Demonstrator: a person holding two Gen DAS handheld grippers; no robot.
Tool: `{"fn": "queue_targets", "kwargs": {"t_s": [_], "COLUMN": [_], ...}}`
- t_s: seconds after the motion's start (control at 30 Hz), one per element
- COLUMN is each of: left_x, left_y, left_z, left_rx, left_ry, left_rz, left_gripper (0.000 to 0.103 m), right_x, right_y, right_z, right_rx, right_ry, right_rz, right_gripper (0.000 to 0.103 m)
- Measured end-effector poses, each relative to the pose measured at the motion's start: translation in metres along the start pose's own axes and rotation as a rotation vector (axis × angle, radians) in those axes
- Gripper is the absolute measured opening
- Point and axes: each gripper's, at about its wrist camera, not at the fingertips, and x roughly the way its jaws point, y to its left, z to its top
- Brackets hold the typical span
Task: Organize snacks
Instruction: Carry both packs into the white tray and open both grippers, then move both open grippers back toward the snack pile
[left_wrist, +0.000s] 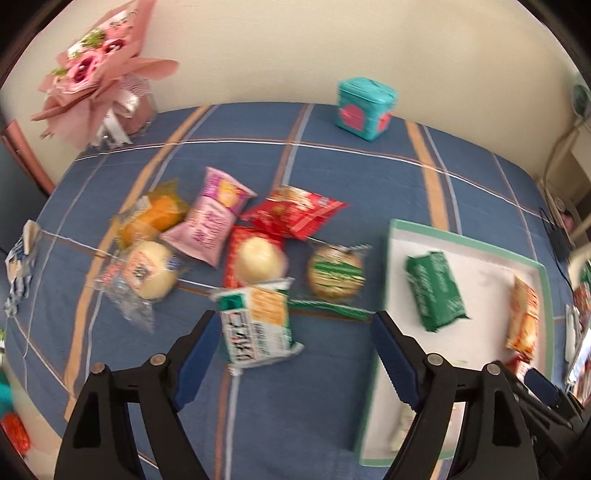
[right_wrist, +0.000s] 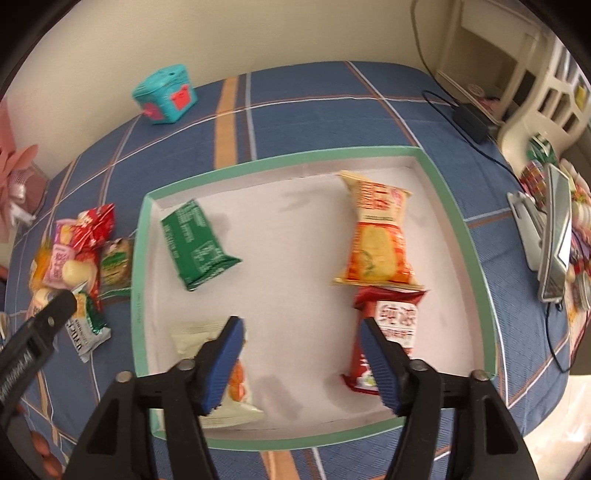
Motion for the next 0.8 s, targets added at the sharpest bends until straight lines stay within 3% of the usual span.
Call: {"fn": "queue_targets", "kwargs": {"t_s": [0.1,0.17,0.37,0.47,0.8], "left_x": [0.000,0.001,0.006,0.005,0.007], "left_y": [0.014,0.022,0.055,0.070,0.120], "left_z": [0.003,0.005,0.011,0.011,0.013], "left_rx": [-0.026,-0.043,-0.107,-0.132,-0.245], "left_ry": [-0.008,-0.010,-0.007,-0.008,-0.007], "left_rz": [0.022,0.036,0.075,0.096,0.096], "left_gripper": [0.084,0.087,0.090,0.090,0.091], "right_x": [0.000,0.001,0.000,0.001,0.000], "right_y": [0.013,0.020,0.040,0.049,0.091], "right_z": [-0.002,-0.003,-0.005,-0.006,-0.009], "right_rx": [-0.026,-0.038,-0.072,-0.085,-0.133], "right_ry": [-0.007,-0.009,-0.021,-0.024,-0.045], "right_rz": [0.021,0.036,0.065,0.072,0.127], "right_gripper": [0.081,0.089,0.090,0.099,0.103]}}
